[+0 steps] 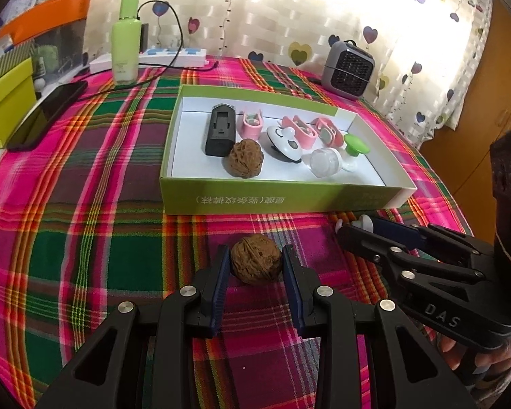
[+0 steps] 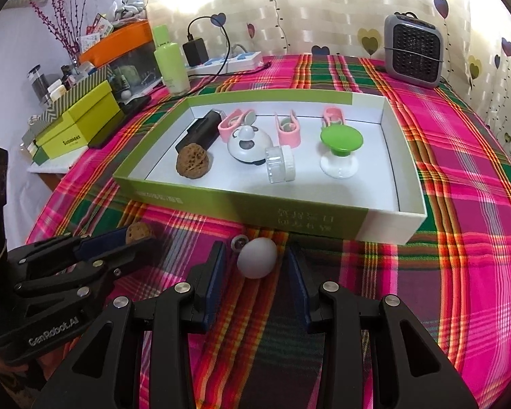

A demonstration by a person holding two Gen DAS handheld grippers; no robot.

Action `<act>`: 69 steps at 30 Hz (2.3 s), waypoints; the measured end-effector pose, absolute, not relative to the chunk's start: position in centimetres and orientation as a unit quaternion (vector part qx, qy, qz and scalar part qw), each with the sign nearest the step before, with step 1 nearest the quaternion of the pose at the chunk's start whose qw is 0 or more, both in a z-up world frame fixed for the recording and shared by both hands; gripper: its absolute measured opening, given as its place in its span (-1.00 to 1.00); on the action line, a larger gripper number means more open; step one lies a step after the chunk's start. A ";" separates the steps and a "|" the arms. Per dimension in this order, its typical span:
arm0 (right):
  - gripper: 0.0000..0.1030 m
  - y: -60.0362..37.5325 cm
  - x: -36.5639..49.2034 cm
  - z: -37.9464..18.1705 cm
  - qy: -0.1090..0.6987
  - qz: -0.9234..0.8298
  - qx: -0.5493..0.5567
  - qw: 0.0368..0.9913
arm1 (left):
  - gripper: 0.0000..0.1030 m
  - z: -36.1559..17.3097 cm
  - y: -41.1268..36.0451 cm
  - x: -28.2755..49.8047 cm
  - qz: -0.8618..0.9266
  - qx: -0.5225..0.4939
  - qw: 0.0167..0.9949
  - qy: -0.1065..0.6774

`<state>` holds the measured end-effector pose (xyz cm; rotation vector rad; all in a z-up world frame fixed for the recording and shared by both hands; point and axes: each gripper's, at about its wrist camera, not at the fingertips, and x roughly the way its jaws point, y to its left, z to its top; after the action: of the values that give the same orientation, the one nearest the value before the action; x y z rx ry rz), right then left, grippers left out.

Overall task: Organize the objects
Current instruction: 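Grasp the white egg-shaped ball with the right tool while the left tool holds the walnut, then carry the walnut into the box with the left tool while the right tool carries the egg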

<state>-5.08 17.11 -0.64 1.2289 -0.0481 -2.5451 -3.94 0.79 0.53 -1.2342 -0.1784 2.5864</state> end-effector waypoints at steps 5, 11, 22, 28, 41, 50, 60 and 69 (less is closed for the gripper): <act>-0.28 16.6 -5.2 -0.6 -0.004 -0.891 0.429 0.149 | -0.44 0.5 0.9 -3.8 0.893 -0.424 0.138 -0.056; -0.28 17.1 -5.1 -0.6 -0.018 -0.891 0.429 0.145 | -0.44 0.4 1.0 -3.8 0.893 -0.424 0.140 -0.052; -0.55 17.5 -4.7 -0.6 -0.035 -0.892 0.428 0.144 | -0.44 0.6 1.0 -3.7 0.894 -0.424 0.136 -0.045; -0.55 17.7 -4.5 -0.5 -0.048 -0.890 0.425 0.158 | -0.44 0.6 1.4 -3.6 0.896 -0.424 0.122 -0.037; -0.55 19.1 -3.5 0.6 -0.056 -0.894 0.409 0.172 | -0.44 2.0 2.4 -2.9 0.900 -0.417 0.120 -0.037; -0.55 19.9 -3.5 1.9 -0.060 -0.902 0.393 0.172 | -0.44 3.6 3.0 -3.4 0.905 -0.402 0.130 -0.039; -0.55 20.4 -4.9 3.4 -0.058 -0.909 0.376 0.167 | -0.44 4.5 2.9 -5.3 0.905 -0.401 0.131 -0.051; -0.55 21.2 -6.8 3.3 -0.058 -0.911 0.379 0.153 | -0.44 4.9 3.5 -7.2 0.907 -0.398 0.132 -0.043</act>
<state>-6.81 21.24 3.25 1.0858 -0.1663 -2.6122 -7.19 3.47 4.88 -1.1559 -0.1234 2.6320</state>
